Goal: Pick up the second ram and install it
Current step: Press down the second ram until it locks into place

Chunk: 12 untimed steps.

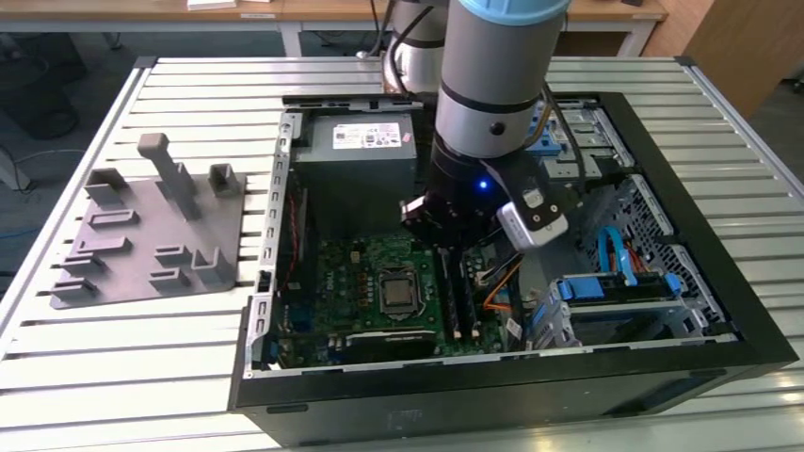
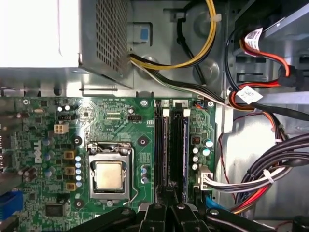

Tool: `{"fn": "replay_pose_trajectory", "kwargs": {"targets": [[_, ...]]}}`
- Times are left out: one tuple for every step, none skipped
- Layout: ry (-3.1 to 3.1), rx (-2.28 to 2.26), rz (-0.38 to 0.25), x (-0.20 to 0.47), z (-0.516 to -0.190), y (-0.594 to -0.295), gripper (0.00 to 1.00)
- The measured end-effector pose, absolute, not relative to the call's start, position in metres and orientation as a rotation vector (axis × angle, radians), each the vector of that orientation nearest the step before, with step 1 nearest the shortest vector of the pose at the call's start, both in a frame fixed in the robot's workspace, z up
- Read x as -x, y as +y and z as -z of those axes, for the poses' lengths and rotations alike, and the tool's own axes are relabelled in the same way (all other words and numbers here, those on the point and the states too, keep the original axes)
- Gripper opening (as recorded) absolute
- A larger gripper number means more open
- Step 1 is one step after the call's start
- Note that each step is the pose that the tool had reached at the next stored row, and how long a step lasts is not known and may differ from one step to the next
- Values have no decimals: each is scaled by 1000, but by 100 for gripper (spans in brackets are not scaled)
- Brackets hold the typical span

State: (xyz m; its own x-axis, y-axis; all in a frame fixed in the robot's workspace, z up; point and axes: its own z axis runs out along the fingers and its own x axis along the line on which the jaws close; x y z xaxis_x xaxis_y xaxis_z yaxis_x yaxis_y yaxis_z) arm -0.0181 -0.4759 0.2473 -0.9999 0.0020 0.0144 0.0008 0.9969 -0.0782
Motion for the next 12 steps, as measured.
{"fn": "replay_pose_trajectory", "kwargs": {"targets": [[-3125, 2, -123, 18, -249, -476, 10], [-3125, 2, -123, 18, -251, -476, 10], [-3125, 2, -123, 18, -252, -476, 10], [-3125, 2, -122, 18, -252, -476, 10], [-3125, 2, -122, 18, -252, -476, 10], [-3125, 2, -122, 18, -252, -476, 10], [-3125, 2, -122, 18, -252, -476, 10], [-3125, 2, -122, 18, -252, -476, 10], [-3124, 2, -122, 18, -252, -476, 10], [-3124, 2, -122, 18, -252, -476, 10], [-3124, 2, -122, 18, -252, -476, 10], [-3124, 2, -122, 18, -252, -476, 10]]}}
